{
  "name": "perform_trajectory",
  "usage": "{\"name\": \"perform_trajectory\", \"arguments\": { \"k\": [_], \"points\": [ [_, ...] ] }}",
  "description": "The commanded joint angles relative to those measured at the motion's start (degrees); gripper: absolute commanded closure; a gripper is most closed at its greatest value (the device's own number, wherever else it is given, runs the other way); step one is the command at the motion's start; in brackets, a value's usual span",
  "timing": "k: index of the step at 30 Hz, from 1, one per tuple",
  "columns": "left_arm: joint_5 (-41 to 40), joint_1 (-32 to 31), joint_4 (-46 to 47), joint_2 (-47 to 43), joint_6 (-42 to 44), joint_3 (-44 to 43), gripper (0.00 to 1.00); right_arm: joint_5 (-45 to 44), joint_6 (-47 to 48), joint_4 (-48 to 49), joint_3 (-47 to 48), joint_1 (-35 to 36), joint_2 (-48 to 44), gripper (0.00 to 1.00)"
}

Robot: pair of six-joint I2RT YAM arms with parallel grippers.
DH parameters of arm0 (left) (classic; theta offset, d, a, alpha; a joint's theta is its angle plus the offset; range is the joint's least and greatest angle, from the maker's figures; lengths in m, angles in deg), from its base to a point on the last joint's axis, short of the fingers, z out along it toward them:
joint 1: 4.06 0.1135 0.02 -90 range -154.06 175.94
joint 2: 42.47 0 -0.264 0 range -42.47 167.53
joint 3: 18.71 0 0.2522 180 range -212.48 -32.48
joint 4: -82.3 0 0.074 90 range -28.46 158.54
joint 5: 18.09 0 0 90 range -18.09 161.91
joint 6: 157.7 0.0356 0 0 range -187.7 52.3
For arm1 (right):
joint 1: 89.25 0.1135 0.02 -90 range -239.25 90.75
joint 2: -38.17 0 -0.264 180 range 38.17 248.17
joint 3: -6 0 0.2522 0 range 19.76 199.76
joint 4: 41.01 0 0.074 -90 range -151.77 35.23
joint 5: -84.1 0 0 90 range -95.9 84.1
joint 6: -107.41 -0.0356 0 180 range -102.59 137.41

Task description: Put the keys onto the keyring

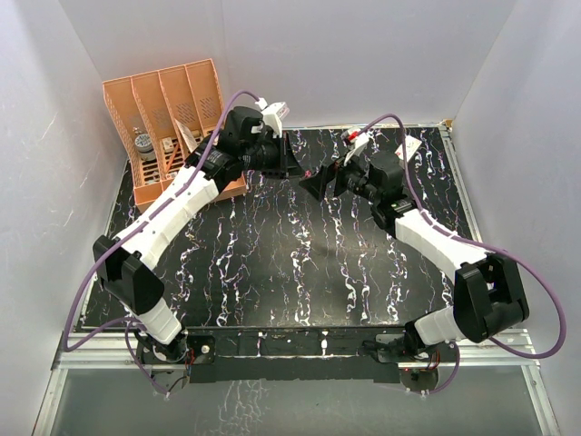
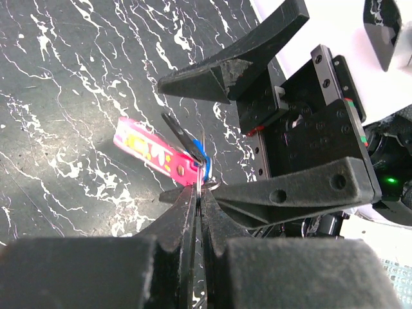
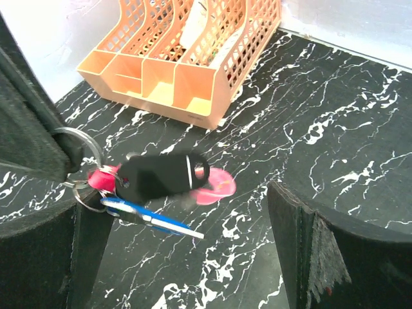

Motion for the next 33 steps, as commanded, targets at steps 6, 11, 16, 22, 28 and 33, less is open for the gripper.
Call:
{"name": "perform_trajectory", "arguments": {
  "k": [6,11,16,22,28,33],
  "points": [
    [4.00,-0.73,-7.44,-1.46,0.49,-2.69,1.00,-1.96,2.13,1.51,0.69,-2.71,-0.88,0.02],
    [4.25,-1.18,-9.36,-0.57,0.95,-3.05,1.00,-1.50,2.23,1.58,0.89,-2.85,-1.12,0.02],
    [4.33,-1.31,-11.32,0.47,1.52,-3.72,1.00,-0.65,2.34,1.52,0.76,-2.90,-1.71,0.02],
    [4.61,-1.31,-13.17,2.43,1.90,-5.37,1.00,1.00,2.14,2.14,0.01,-2.90,-3.03,0.02],
    [4.51,-1.32,-16.96,5.09,3.42,-9.20,1.00,-5.02,2.60,-0.77,-0.38,-3.15,-4.47,0.02],
    [4.64,-1.32,-20.23,7.07,4.48,-11.74,1.00,-8.12,1.81,-1.93,-0.56,-4.62,-5.58,0.02]
  ]
}}
